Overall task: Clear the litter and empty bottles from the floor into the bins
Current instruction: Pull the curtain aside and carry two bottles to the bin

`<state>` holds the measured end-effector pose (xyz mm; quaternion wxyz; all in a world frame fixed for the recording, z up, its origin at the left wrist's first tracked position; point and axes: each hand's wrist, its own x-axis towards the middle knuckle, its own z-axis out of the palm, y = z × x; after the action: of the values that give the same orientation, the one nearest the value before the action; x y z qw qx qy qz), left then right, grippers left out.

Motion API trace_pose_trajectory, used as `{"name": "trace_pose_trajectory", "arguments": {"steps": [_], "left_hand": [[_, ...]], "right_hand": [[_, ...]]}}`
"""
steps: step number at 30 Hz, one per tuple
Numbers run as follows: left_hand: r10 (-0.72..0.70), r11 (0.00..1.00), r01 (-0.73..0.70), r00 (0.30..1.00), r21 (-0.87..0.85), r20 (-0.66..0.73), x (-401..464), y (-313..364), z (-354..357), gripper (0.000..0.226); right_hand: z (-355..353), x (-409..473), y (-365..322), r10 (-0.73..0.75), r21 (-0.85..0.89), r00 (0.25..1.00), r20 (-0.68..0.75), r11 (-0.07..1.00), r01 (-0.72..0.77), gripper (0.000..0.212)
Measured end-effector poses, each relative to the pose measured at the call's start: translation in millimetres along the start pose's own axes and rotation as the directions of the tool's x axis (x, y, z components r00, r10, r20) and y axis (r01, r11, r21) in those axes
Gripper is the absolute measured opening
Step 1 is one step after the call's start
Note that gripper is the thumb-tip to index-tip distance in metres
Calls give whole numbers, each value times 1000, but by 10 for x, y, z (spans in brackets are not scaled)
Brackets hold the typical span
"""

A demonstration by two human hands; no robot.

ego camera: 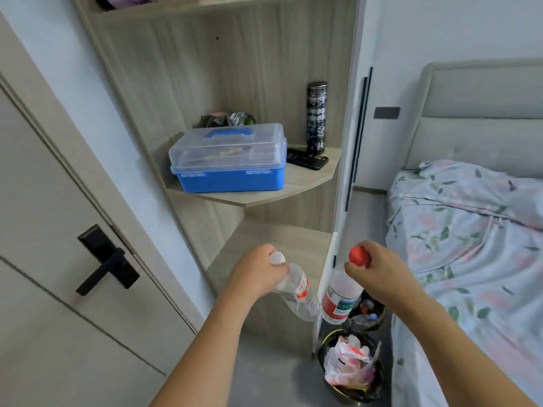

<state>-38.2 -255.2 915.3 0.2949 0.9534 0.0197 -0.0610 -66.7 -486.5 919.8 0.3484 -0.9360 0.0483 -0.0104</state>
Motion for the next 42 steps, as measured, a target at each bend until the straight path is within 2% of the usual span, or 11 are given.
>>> {"name": "trace_pose_trajectory", "arguments": {"steps": [4,8,14,18,21,23,27,30,34,38,42], "left_hand": [[49,998,-52,996,39,81,654,574,424,22],[105,985,-121,987,127,123,1287,1034,906,20],[154,958,-204,958,199,242,2363,1235,2043,21],[184,922,-281,923,265,338,3149,946,3275,17],[160,894,-305,902,327,402,3622,536,4219,24],[136,876,-314,890,367,436,3839,220,4783,29],[129,866,-329,875,377,467,4099,-379,5668,25],[120,866,-326,871,378,476,4264,-715,6145,16],[129,826,-382,845,415,519,4428,-996,6607,17],[142,780,-433,826,452,546,4532,-1216,6919,14],[131,751,-449,821,485,556,4593,-1396,7164,20]], "right_hand": [[-398,512,602,117,-12,987,-108,993,-119,19],[-594,1038,1198,243,9,955,-171,969,-246,23],[-171,1938,2204,351,-23,925,-147,934,-358,18],[793,2558,3219,397,-76,916,-53,913,-401,20],[1654,2904,3982,446,-124,895,30,890,-439,26],[2195,3054,4425,469,-134,881,66,879,-458,32],[3127,3277,5173,463,-167,877,129,882,-441,38],[3620,3444,5561,471,-198,867,164,876,-439,33],[4103,3642,5881,454,-249,876,164,878,-409,26],[4425,3760,6080,414,-317,898,146,880,-354,21],[4620,3850,6197,344,-365,929,136,889,-276,23]]}}
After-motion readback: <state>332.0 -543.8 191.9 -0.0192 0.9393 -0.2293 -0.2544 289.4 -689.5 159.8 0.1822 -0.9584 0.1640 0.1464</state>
